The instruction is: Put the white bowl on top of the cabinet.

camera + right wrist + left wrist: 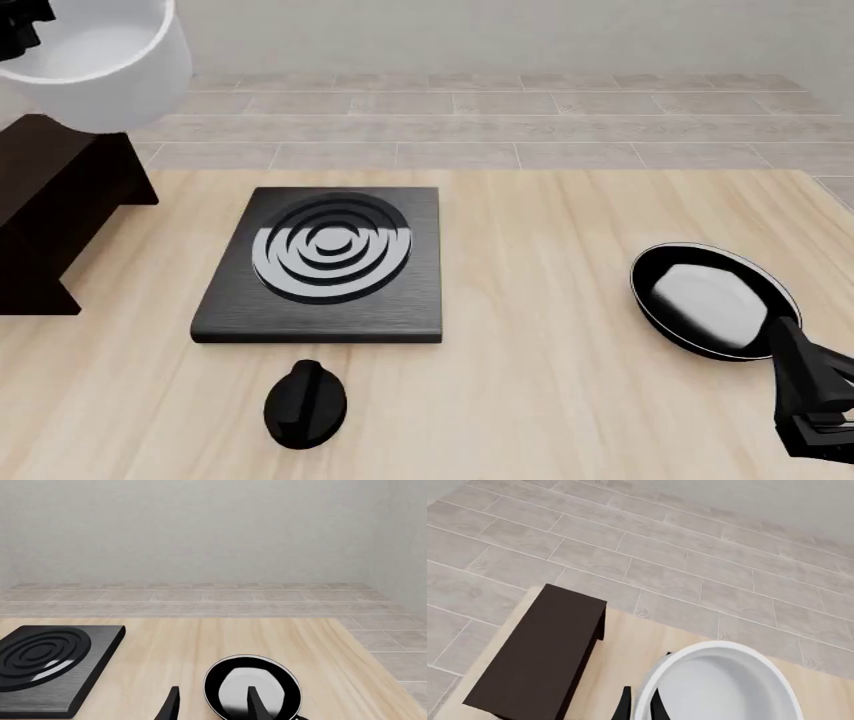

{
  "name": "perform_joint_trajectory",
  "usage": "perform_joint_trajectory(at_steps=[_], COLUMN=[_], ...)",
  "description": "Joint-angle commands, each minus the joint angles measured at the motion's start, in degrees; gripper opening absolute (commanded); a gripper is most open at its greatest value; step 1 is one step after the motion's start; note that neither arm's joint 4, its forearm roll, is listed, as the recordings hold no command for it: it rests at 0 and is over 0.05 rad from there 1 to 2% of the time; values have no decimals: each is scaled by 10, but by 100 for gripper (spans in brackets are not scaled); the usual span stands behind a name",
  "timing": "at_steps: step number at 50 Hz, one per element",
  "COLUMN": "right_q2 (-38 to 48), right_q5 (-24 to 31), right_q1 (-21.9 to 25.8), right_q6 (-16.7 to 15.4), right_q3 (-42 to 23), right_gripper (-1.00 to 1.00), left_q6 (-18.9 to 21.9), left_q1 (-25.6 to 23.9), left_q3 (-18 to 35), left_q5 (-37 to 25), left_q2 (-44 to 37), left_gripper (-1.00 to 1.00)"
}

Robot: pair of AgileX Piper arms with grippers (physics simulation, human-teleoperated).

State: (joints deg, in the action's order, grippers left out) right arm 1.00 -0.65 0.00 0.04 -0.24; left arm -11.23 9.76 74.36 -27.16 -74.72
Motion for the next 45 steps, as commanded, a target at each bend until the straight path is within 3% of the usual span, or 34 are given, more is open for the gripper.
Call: perform_joint_trajectory(at_steps=[1, 45], right_q2=[0, 0], right_q5=[0, 0], right_q1=[0, 0], right_q6=[0, 0], right_q3=[0, 0], right_gripper=[100, 100], left_q6=[5, 0], left_q1=[26, 109], left_q3=[-9, -43], left_q5=[17, 111], left_q2=[8, -53], left_gripper=[-100, -100])
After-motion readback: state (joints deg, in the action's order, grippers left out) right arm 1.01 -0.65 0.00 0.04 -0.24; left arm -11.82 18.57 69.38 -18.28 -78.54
